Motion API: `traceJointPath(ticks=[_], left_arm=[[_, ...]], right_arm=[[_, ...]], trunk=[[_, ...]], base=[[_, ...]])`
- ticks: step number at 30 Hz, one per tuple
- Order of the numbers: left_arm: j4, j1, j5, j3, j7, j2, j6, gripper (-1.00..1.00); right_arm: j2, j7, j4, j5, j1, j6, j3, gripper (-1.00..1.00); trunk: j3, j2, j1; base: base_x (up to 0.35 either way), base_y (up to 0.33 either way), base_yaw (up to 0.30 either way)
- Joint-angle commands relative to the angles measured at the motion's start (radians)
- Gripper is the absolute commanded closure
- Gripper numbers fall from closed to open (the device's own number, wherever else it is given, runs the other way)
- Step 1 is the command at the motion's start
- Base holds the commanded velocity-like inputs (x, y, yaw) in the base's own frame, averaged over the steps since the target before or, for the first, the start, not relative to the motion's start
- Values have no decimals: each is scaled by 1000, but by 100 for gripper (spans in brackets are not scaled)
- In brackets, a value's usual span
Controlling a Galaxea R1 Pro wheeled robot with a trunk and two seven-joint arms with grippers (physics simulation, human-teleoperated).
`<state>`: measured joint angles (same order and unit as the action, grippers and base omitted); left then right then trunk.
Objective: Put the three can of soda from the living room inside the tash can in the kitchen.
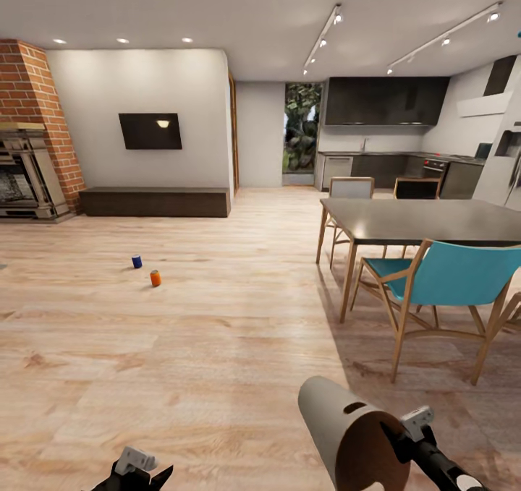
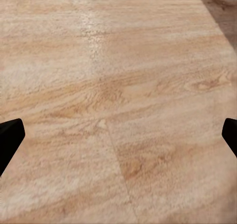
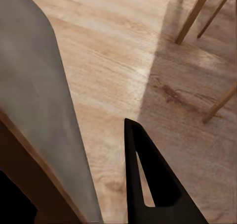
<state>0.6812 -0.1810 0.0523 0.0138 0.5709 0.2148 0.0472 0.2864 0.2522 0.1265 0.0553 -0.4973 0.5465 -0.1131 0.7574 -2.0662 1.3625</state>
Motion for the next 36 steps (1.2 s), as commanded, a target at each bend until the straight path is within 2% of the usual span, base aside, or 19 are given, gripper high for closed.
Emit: traceJointPath(ticks=[1,4,13,18,20,22,23,25,31,36], left_arm=[[0,0,0,0,0,0,0,-100],[0,0,0,1,-1,1,1,-100],[0,0,0,1,-2,3,3,-100],[-1,0,0,0,-2,3,3,-100],[-1,0,0,0,-2,2,3,-100],[-1,0,0,0,-2,2,3,-100],[-1,0,0,0,-2,2,3,-100],[-2,0,0,0,-2,2,3,-100],[-2,0,-1,0,-3,0,3,-100],[-50,0,0,-3,-3,0,18,-100]], right_arm=[[1,2,-2,-9,-1,7,25,100],[10,-13,-16,-9,0,24,26,100],[60,-31,-79,-9,24,90,23,100],[68,-38,-92,-8,42,107,20,100],[63,-48,-93,-6,45,110,16,100],[59,-96,-94,8,53,112,10,100],[59,-141,-94,27,57,113,6,100],[60,-188,-95,58,61,131,3,100],[57,-229,-96,87,65,159,0,100],[9,-236,-95,87,68,163,1,100]], trunk=[[-3,7,-4],[-13,28,-16],[-41,91,-50],[-57,126,-69],[-63,140,-77],[-69,154,-85],[-72,161,-88],[-79,175,-96],[-97,217,-119],[-113,252,-138]], base=[[0,0,0],[0,0,0],[0,0,0],[0,0,0],[0,0,0],[0,0,0],[0,0,0],[0,0,0],[0,0,0],[0,0,0]])
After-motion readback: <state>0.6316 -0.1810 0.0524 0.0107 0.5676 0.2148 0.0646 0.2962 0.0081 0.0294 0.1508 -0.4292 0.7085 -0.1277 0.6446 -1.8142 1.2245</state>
